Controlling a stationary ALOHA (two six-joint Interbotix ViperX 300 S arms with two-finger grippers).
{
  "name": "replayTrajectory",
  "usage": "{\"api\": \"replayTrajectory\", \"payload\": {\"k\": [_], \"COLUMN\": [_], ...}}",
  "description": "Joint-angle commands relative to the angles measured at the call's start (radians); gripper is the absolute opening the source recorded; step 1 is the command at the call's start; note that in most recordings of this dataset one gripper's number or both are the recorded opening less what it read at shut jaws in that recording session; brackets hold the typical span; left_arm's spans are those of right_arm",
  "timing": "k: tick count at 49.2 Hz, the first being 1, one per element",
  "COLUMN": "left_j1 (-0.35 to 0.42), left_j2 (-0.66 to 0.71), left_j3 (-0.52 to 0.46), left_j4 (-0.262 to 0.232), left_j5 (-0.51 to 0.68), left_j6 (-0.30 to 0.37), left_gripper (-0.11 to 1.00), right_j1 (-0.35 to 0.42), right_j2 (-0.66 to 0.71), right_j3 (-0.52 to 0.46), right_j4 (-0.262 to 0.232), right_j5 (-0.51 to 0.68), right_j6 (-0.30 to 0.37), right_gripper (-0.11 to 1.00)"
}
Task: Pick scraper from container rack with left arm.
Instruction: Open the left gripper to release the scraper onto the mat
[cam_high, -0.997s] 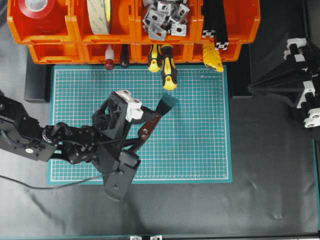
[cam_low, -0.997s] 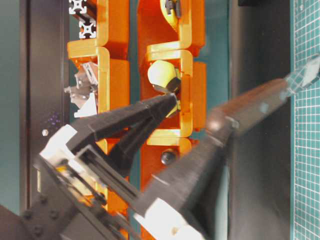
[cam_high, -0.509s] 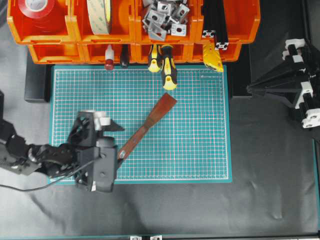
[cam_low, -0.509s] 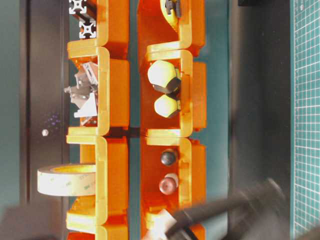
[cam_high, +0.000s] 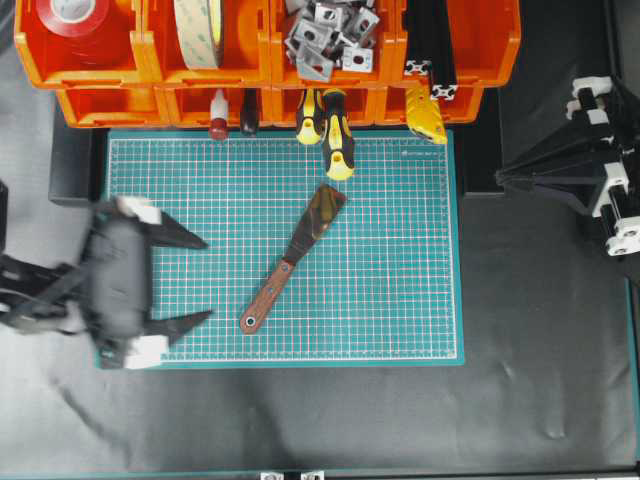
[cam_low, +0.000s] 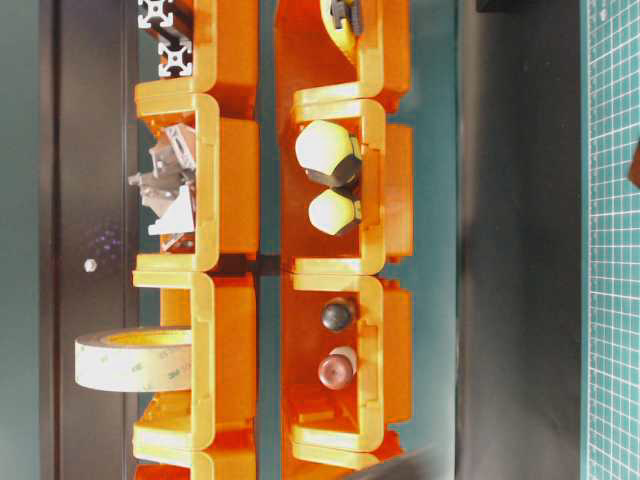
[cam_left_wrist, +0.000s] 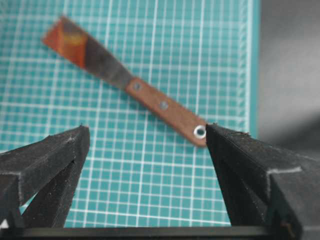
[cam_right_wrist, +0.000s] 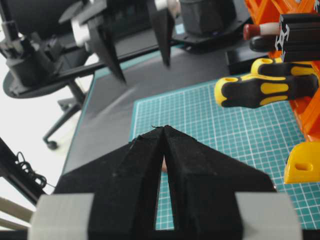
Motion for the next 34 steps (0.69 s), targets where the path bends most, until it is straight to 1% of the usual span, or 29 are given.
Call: {"api": "replayTrajectory", "payload": {"k": [1,11,17,20,22,28,34], "left_j1": [-0.014,-0.023,-0.023,-0.023,-0.023,-0.023,-0.017], "left_j2": [-0.141,-0.41,-0.574,-0.649,-0.684,-0.762,-0.838], "left_j3": [0.028,0.152,0.181,0.193,0.199,0.218,0.247], "left_j4": [0.003,0.003,0.003,0.003,0.003,0.003,0.003], "left_j5": [-0.008,-0.029,-0.026,-0.028,-0.029,-0.023,0.003], "left_j6": [0.002,0.014,0.054,0.091,0.118,0.17,0.173], "left_gripper": [0.9,0.9,0.89,0.89,0.88,0.86,0.85], "right_j1": [-0.002,-0.002,0.0,-0.002,-0.002,-0.002,-0.002], "right_j2": [0.003,-0.002,-0.009,-0.015,-0.02,-0.035,-0.049], "right_j3": [-0.034,-0.035,-0.037,-0.04,-0.041,-0.048,-0.052], "right_j4": [0.002,0.002,0.002,0.002,0.002,0.002,0.002], "right_j5": [0.0,0.003,0.003,0.005,0.009,0.026,0.041], "right_j6": [0.0,0.0,0.0,0.0,-0.002,-0.002,0.0], "right_gripper": [0.01,0.01,0.01,0.01,0.01,0.01,0.01]}}
